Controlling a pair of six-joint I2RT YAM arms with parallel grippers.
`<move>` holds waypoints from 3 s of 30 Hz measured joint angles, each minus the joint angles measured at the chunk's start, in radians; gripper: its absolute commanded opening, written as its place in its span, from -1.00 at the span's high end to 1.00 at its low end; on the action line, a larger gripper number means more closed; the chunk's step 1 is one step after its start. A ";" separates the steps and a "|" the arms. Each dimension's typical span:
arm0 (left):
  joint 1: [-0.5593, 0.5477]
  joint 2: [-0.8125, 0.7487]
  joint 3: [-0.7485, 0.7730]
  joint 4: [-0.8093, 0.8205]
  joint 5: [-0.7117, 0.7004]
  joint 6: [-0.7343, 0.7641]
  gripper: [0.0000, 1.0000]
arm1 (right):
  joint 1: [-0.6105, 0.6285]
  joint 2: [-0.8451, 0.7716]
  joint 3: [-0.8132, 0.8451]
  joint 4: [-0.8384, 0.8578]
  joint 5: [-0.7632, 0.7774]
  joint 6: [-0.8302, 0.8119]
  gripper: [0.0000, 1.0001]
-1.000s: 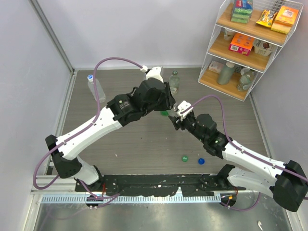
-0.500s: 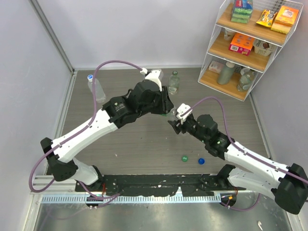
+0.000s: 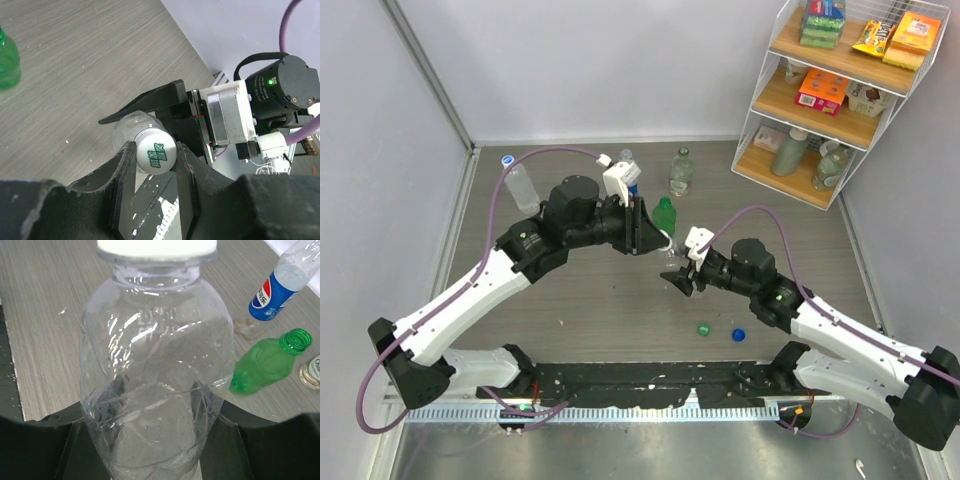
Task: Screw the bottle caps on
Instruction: Screw the bottle cap onto the plastic bottle.
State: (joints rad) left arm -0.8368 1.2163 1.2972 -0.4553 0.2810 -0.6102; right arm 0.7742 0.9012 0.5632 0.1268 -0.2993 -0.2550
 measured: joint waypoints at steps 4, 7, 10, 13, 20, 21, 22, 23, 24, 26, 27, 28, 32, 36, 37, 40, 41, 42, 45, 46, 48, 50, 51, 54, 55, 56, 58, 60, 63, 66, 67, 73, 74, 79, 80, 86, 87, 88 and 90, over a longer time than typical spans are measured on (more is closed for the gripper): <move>0.010 -0.002 0.006 0.018 0.035 0.058 0.43 | -0.005 0.009 0.027 -0.017 -0.030 0.034 0.98; 0.014 -0.002 0.015 0.018 0.069 0.113 0.43 | -0.006 0.011 0.051 -0.052 -0.051 0.042 0.98; 0.014 -0.002 0.025 0.011 0.100 0.177 0.35 | -0.006 0.011 0.068 -0.082 -0.074 0.040 0.98; 0.014 0.003 0.036 -0.005 0.132 0.253 0.34 | -0.006 0.011 0.086 -0.122 -0.089 0.036 0.98; 0.014 0.046 0.079 -0.061 0.181 0.380 0.28 | -0.006 0.011 0.108 -0.205 -0.087 0.019 0.98; 0.014 0.052 0.082 -0.069 0.188 0.391 0.27 | -0.006 0.012 0.108 -0.214 -0.087 0.018 0.98; 0.014 0.057 0.084 -0.076 0.193 0.405 0.25 | -0.006 0.014 0.108 -0.223 -0.087 0.018 0.98; 0.014 0.060 0.085 -0.081 0.195 0.413 0.25 | -0.006 0.019 0.108 -0.227 -0.087 0.018 0.98; 0.014 0.063 0.085 -0.085 0.198 0.425 0.24 | -0.006 0.023 0.108 -0.228 -0.086 0.018 0.98; 0.014 0.066 0.085 -0.088 0.198 0.439 0.18 | -0.006 0.029 0.108 -0.228 -0.085 0.021 0.98; 0.014 0.066 0.085 -0.087 0.198 0.443 0.17 | -0.006 0.029 0.108 -0.228 -0.084 0.023 0.98; 0.014 0.066 0.085 -0.085 0.198 0.447 0.17 | -0.005 0.029 0.108 -0.226 -0.080 0.026 0.98; 0.011 0.077 0.085 -0.073 0.206 0.441 -0.04 | 0.002 0.027 0.121 -0.195 -0.069 0.036 0.98; 0.011 0.083 0.084 -0.066 0.206 0.431 -0.38 | 0.003 0.027 0.133 -0.184 -0.061 0.045 0.98; 0.010 0.084 0.084 -0.064 0.206 0.430 -0.51 | 0.004 0.027 0.137 -0.181 -0.057 0.045 0.98; 0.006 0.087 0.082 -0.063 0.209 0.427 -0.82 | 0.005 0.027 0.154 -0.158 -0.048 0.045 0.98; 0.005 0.087 0.080 -0.066 0.206 0.428 -0.89 | 0.005 0.027 0.160 -0.149 -0.047 0.044 0.97; 0.007 0.087 0.077 -0.066 0.200 0.423 -0.99 | 0.006 0.024 0.165 -0.142 -0.043 0.042 0.98; 0.014 0.068 0.060 -0.051 0.187 0.402 -0.99 | 0.006 0.021 0.166 -0.127 -0.020 0.045 0.98; 0.014 0.055 0.047 -0.049 0.185 0.392 -0.99 | 0.006 0.021 0.166 -0.120 -0.006 0.045 0.98; 0.013 0.027 0.026 -0.047 0.181 0.371 -0.99 | 0.006 0.021 0.166 -0.105 0.017 0.046 0.98; 0.010 0.005 0.012 -0.040 0.177 0.346 -0.99 | 0.006 0.021 0.166 -0.081 0.046 0.049 0.98; 0.005 -0.005 0.006 -0.032 0.175 0.331 -0.99 | 0.006 0.021 0.166 -0.067 0.061 0.049 0.97; -0.006 -0.027 0.001 -0.021 0.165 0.296 -0.99 | 0.006 0.022 0.166 -0.034 0.101 0.050 0.98; -0.008 -0.034 0.001 -0.015 0.149 0.276 -0.99 | 0.006 0.023 0.166 -0.024 0.114 0.050 0.98; -0.010 -0.040 0.001 -0.010 0.126 0.257 -0.99 | 0.006 0.025 0.166 -0.018 0.127 0.049 0.98; -0.011 -0.052 0.006 -0.008 0.071 0.211 -0.99 | 0.006 0.033 0.166 -0.009 0.146 0.048 0.99; -0.011 -0.062 0.016 -0.008 -0.010 0.142 -0.99 | 0.006 0.046 0.166 -0.006 0.164 0.045 0.98; -0.012 -0.071 0.045 -0.018 -0.161 0.037 -0.99 | 0.006 0.063 0.164 -0.006 0.188 0.043 0.98; -0.011 -0.073 0.088 -0.030 -0.307 -0.042 -0.99 | 0.006 0.087 0.164 -0.006 0.208 0.040 0.98; -0.011 -0.071 0.104 -0.039 -0.347 -0.062 -0.99 | 0.006 0.095 0.164 -0.006 0.213 0.040 0.98; -0.011 0.005 0.232 -0.076 -0.465 -0.104 -0.93 | 0.006 0.133 0.164 -0.008 0.235 0.038 0.99; -0.011 0.019 0.247 -0.080 -0.472 -0.108 -0.92 | 0.006 0.139 0.164 -0.008 0.238 0.037 0.98; -0.011 0.106 0.312 -0.112 -0.482 -0.116 -0.78 | 0.006 0.156 0.164 -0.027 0.260 0.029 0.98; -0.011 0.121 0.321 -0.123 -0.482 -0.116 -0.74 | 0.006 0.157 0.164 -0.027 0.263 0.028 0.98; -0.011 0.185 0.359 -0.187 -0.480 -0.116 -0.57 | 0.006 0.159 0.164 -0.033 0.278 0.026 0.97; -0.011 0.189 0.359 -0.194 -0.478 -0.116 -0.56 | 0.006 0.159 0.164 -0.034 0.278 0.026 0.98; -0.011 0.192 0.359 -0.198 -0.473 -0.116 -0.54 | 0.006 0.160 0.164 -0.037 0.279 0.026 0.98; -0.011 0.196 0.359 -0.202 -0.462 -0.116 -0.50 | 0.006 0.161 0.164 -0.044 0.280 0.026 0.98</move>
State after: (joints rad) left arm -0.8482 1.4120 1.6566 -0.6571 -0.1814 -0.7261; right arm 0.7799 1.0622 0.7277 0.0830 -0.0193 -0.2291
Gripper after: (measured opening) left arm 0.775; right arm 0.587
